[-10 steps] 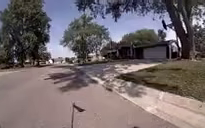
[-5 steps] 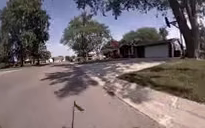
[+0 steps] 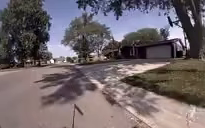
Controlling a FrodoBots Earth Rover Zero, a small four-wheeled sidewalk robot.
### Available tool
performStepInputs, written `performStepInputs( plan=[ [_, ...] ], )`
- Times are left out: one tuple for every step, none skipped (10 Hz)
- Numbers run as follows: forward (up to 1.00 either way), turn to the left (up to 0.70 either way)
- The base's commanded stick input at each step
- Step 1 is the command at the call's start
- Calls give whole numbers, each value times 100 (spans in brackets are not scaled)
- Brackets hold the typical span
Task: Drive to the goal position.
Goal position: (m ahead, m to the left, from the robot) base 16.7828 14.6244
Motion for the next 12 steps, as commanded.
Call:
performStepInputs(
  plan=[
    [69,4],
    [68,34],
    [64,32],
    [62,31],
    [60,49],
    [60,60],
    [59,8],
    [59,5],
    [59,5],
    [59,6],
    [59,5],
    [59,40]
  ],
)
